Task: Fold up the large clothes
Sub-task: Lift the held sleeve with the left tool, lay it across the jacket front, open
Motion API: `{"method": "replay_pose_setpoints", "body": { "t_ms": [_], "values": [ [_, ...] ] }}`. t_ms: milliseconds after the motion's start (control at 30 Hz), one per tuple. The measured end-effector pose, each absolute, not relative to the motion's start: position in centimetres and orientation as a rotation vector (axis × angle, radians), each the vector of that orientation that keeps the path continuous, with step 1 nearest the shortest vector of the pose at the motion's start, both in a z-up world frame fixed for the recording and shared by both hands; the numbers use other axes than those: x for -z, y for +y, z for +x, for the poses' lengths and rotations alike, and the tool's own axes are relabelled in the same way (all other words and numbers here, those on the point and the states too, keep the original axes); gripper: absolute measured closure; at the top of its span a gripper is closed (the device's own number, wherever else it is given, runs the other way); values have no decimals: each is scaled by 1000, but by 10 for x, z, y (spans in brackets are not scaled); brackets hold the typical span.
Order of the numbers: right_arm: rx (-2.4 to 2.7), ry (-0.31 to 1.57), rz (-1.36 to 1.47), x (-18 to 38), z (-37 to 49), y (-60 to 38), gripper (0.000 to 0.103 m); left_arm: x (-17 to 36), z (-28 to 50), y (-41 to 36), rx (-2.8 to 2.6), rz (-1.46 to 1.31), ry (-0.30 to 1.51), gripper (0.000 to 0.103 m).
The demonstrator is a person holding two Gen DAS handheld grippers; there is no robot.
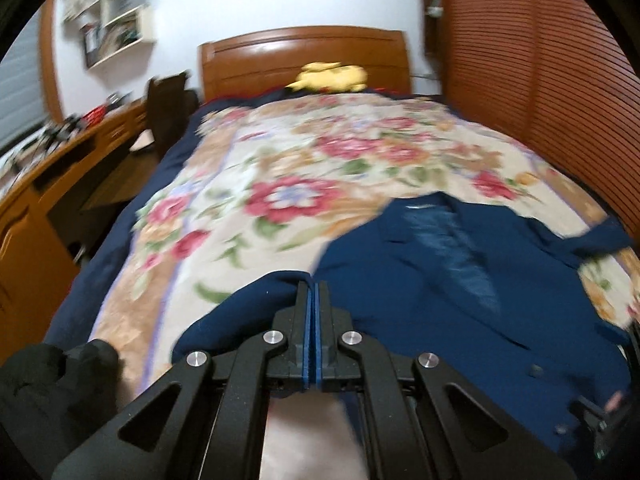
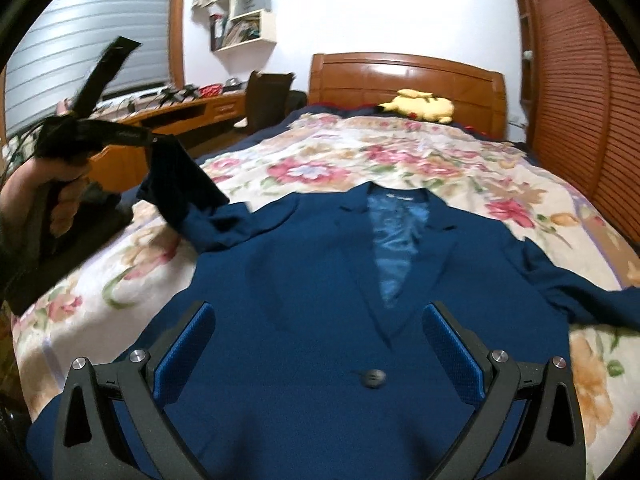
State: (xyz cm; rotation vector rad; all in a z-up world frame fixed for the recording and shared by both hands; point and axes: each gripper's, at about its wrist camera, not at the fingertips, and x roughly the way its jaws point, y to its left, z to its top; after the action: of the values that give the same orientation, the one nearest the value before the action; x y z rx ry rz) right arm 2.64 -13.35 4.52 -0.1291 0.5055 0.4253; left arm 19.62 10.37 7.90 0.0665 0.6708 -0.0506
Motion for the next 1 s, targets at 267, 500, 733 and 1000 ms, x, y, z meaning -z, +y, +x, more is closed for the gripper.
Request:
{"method": "replay_pose_setpoints", "body": {
  "t_ms": [267, 500, 733, 1000],
  "values": [
    [-388, 519, -102, -46, 10, -151, 0, -69, 149, 53, 115, 142, 658, 101],
    [-403, 535, -107, -48, 7, -145, 0, -67, 112, 52, 139, 146, 645, 53],
    [-428, 537, -129, -50, 9, -147, 0, -47, 111, 92, 56, 79, 660, 28],
    [-456, 544, -165, -48, 7, -140, 0, 1, 139, 141, -72, 33, 751, 28]
  ]
}}
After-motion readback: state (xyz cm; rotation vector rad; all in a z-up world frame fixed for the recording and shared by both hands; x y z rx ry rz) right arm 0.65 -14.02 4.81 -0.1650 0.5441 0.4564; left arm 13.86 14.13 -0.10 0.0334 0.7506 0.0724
